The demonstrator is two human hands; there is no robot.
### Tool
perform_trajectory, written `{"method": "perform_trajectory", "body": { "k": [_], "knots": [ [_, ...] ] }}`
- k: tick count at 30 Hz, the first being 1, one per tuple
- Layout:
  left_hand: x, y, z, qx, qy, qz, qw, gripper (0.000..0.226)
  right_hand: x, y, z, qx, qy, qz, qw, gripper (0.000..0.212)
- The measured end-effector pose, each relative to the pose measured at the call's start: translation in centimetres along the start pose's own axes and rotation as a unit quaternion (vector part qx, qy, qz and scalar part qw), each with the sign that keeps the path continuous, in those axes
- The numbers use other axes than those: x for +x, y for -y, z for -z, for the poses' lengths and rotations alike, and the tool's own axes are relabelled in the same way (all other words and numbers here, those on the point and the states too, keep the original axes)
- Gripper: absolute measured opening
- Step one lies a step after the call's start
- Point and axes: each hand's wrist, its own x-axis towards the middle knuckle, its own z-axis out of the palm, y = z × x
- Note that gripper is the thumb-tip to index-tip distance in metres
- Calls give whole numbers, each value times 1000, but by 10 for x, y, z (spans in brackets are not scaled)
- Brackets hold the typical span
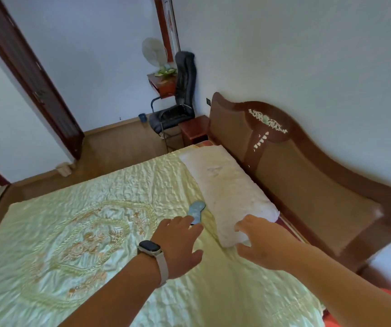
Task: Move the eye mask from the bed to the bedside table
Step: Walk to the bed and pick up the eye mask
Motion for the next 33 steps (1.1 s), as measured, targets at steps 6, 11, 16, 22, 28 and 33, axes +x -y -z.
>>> {"method": "perform_trajectory", "body": {
  "k": [6,11,16,22,28,33],
  "knots": [
    [48,40,-29,-28,17,22,999,54,61,-10,-5,-43,38,10,998,50],
    [104,87,-56,-70,7,31,997,50,128,-16,7,-90,81,11,993,52],
    [129,126,-92,-107,54,76,990,53,184,-12,-1,-110,107,28,988,49],
    [140,156,-114,-112,85,126,982,55,232,-19,-19,-93,112,48,988,47],
    [169,163,-122,-109,90,161,977,52,279,-43,-34,-83,138,75,984,47],
    [205,156,-132,-133,97,173,971,53,320,-66,-50,-76,174,95,977,46]
  ]
}}
